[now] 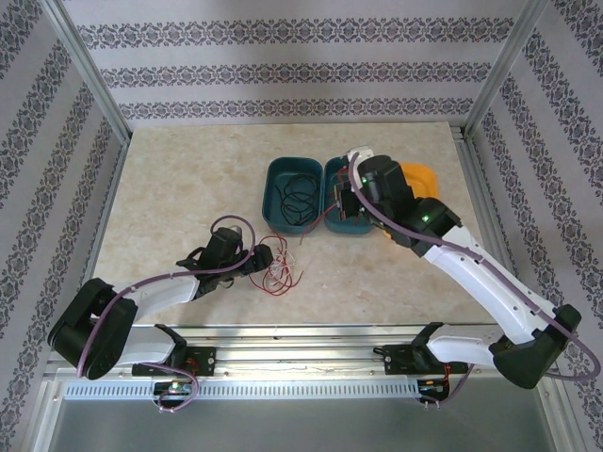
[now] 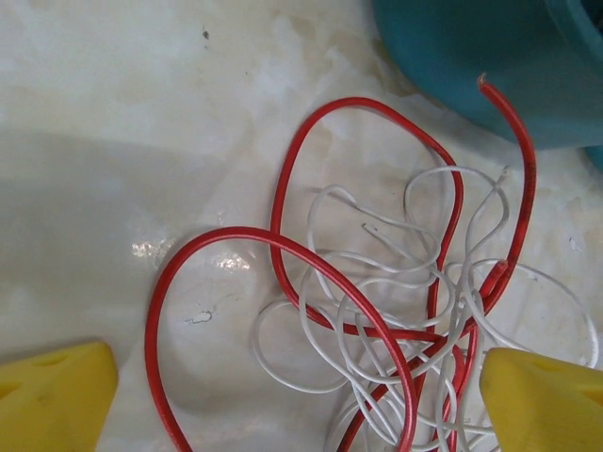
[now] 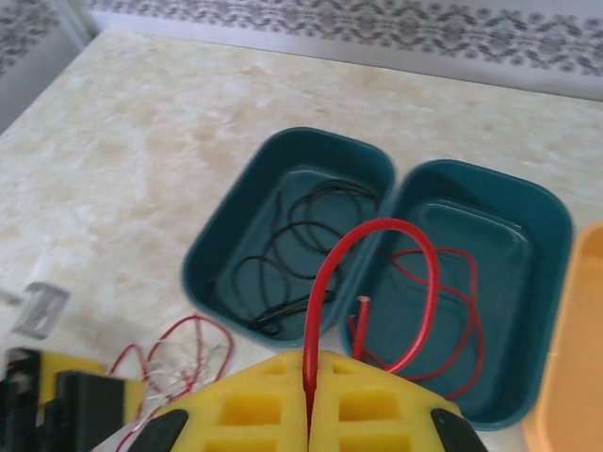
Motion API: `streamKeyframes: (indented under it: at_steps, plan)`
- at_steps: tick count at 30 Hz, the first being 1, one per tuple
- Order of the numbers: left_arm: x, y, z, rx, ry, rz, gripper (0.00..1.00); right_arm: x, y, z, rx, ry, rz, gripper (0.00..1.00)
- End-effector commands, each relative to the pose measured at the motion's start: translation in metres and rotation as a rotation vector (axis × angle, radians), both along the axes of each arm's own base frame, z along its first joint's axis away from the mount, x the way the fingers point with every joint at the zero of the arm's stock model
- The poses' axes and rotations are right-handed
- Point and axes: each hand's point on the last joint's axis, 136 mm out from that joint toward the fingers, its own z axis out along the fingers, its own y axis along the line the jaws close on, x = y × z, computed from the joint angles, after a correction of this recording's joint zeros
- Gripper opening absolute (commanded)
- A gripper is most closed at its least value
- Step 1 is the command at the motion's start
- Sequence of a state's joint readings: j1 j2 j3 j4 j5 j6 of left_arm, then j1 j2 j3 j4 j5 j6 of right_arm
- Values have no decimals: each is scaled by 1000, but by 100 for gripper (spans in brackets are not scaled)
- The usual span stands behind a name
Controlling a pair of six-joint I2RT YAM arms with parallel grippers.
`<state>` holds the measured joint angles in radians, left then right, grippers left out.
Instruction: Untangle the cables
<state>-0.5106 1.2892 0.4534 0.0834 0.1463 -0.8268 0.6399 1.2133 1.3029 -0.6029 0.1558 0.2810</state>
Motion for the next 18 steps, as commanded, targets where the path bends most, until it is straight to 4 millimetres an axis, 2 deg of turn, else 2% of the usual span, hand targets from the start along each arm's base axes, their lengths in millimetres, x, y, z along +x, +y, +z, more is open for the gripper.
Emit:
streamKeyframes:
  at_steps: [1,7,11,18]
  plan:
    - [0,6,6,23,-10,25,99,16,-11,0,4,12,-31,1]
    - [-5,13,12,33,-25,43,99,59,-44,-16,-129,2,-180,1]
    - [-10,20,17,46,-38,52,99,83,-56,-24,-208,-16,-232,0]
    - [-17,31,29,51,-76,78,99,108,-70,-39,-261,5,-274,1]
